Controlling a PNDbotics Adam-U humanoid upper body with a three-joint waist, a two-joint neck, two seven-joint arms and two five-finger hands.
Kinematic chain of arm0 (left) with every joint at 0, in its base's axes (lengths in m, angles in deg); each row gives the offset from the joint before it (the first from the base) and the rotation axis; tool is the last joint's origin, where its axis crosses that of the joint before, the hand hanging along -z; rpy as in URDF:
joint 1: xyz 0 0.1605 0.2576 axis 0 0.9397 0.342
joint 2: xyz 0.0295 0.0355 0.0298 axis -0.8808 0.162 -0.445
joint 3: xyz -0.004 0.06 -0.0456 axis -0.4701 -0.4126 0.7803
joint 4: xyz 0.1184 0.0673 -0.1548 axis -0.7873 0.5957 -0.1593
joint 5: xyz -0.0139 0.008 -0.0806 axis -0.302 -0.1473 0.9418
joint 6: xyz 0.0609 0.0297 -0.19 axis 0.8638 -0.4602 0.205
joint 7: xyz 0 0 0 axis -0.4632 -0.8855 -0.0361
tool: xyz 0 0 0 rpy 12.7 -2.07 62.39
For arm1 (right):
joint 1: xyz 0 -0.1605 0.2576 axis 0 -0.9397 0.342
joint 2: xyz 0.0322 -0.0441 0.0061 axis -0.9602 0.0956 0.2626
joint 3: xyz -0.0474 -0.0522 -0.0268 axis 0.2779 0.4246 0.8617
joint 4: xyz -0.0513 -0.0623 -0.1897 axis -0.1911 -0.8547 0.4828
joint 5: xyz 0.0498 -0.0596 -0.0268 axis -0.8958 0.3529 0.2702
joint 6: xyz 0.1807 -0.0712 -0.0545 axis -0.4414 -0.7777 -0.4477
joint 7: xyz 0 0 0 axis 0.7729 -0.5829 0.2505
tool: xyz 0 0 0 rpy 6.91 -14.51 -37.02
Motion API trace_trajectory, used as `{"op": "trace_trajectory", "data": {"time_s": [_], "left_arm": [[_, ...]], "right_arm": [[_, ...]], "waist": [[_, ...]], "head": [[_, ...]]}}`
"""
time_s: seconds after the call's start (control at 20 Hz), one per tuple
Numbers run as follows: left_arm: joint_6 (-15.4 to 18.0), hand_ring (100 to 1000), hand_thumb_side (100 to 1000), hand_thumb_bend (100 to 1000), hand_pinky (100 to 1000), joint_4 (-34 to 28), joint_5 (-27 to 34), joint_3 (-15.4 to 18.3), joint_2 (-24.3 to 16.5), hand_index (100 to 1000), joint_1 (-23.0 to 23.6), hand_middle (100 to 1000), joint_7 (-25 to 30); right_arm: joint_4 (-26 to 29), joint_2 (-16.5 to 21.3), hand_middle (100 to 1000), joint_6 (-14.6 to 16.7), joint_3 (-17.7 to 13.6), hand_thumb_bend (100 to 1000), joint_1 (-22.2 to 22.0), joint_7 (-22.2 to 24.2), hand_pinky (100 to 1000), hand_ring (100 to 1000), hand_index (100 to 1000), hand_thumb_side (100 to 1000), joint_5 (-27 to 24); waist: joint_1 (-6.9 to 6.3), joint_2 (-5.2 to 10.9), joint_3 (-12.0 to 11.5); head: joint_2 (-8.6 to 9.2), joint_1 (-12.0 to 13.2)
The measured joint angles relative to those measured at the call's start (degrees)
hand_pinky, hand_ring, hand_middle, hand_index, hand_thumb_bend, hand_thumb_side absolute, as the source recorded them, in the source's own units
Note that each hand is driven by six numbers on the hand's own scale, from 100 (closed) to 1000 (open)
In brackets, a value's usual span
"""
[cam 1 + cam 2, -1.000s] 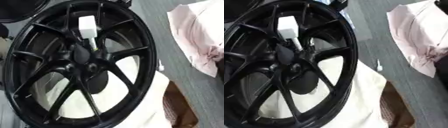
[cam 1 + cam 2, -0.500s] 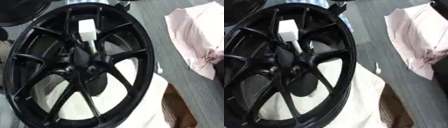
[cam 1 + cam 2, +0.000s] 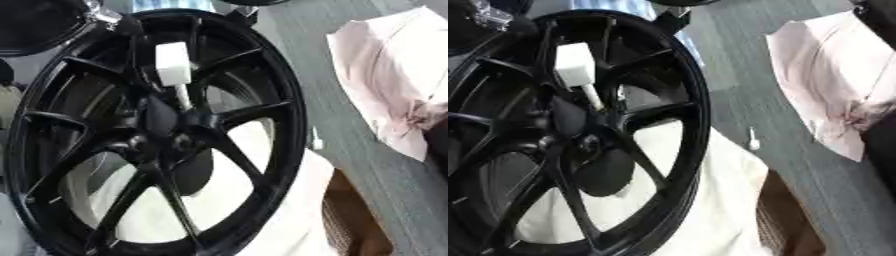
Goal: Pull the pin out of the wheel hub.
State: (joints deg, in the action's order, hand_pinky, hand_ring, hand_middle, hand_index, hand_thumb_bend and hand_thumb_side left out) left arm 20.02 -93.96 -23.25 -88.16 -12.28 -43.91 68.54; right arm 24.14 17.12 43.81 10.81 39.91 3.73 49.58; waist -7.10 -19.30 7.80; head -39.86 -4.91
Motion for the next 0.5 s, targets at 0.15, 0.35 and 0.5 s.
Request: {"op": "trace_trajectory", "data": {"time_s": [0.15,0.35,0.5], "left_arm": [[-0.5,767,675,637,811,-2.7,1.7,-0.6,-1.4,873,1.5,739,0.0],[-3.5,744,697,682,805,-7.9,4.8,-1.8,-4.3,869,3.6,698,-3.0],[-7.9,740,701,675,802,-12.4,5.9,-4.1,-6.0,858,4.4,689,-7.1]], "right_arm": [[0.0,0.0,653,0.0,0.0,100,0.0,0.0,796,803,771,492,0.0],[-0.3,0.0,648,0.0,0.3,100,0.0,0.0,795,800,769,495,-0.1],[-0.4,0.0,647,0.0,0.3,100,0.0,-0.2,794,799,768,496,-0.4]], "waist": [[-0.21,0.00,-0.1],[-0.52,-0.01,-0.2],[-0.59,-0.03,-0.2]], "head": [[0.23,-0.2],[0.68,-0.6],[0.92,-0.8]]}}
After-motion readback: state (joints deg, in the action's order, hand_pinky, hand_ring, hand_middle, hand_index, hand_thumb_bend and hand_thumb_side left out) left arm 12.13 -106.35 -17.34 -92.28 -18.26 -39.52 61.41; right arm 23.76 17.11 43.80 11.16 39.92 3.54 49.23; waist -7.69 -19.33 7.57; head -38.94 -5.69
